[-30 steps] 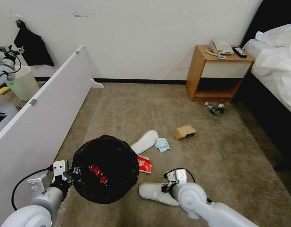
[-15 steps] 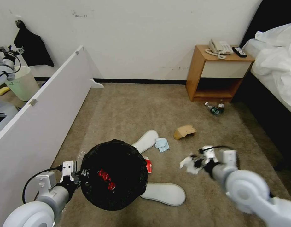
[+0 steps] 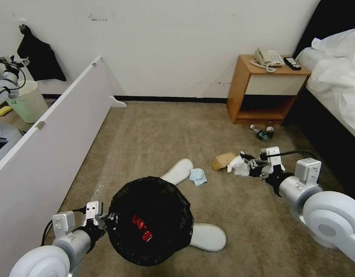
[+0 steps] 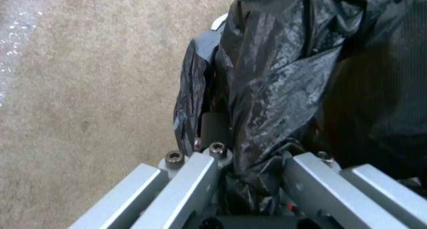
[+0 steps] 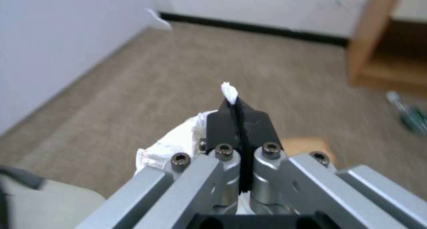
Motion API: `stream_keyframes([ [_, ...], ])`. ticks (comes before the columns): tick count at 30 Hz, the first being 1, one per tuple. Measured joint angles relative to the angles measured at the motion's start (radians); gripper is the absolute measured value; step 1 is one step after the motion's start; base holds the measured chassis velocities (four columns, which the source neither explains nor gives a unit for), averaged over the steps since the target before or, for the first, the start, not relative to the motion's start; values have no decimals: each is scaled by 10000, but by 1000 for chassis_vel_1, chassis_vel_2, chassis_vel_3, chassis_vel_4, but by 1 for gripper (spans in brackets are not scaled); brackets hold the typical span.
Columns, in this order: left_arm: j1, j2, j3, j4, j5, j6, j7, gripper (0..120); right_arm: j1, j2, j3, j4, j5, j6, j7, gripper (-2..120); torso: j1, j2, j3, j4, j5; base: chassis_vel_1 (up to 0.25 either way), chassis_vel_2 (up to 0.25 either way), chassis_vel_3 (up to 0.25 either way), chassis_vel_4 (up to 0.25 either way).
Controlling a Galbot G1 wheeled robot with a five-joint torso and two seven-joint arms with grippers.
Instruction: Pick up the trash bin, then pick up the garbage from the floor and place it into the trash bin.
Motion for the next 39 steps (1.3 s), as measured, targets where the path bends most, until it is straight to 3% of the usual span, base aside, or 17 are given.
stream_keyframes([
  [9, -340, 49, 520, 253, 107, 135, -72, 0, 88, -300, 368, 394, -163, 880, -1268, 0, 1, -1, 0, 0, 0, 0, 0, 0, 0],
  [12, -777, 10, 1074, 491, 89, 198, -177, 0, 112, -462, 660, 598, -12, 1505, -1970, 0, 1, 0, 0, 0, 0, 0, 0, 0, 0],
  [18, -1321, -78, 1696, 890, 65, 248, -269, 0, 134, -780, 923, 869, 284, 2016, -2682, 0, 0, 0, 0, -1, 0, 0, 0, 0, 0],
  [27, -2017, -145, 2314, 1519, 15, 267, -233, 0, 233, -1398, 1095, 1316, 732, 2285, -3598, 0, 1, 0, 0, 0, 0, 0, 0, 0, 0],
  [39, -3686, -232, 3346, 2506, -295, 271, -154, 0, 329, -1761, 536, 1368, 760, 2379, -4958, 0, 1, 0, 1, -1, 0, 0, 0, 0, 0],
])
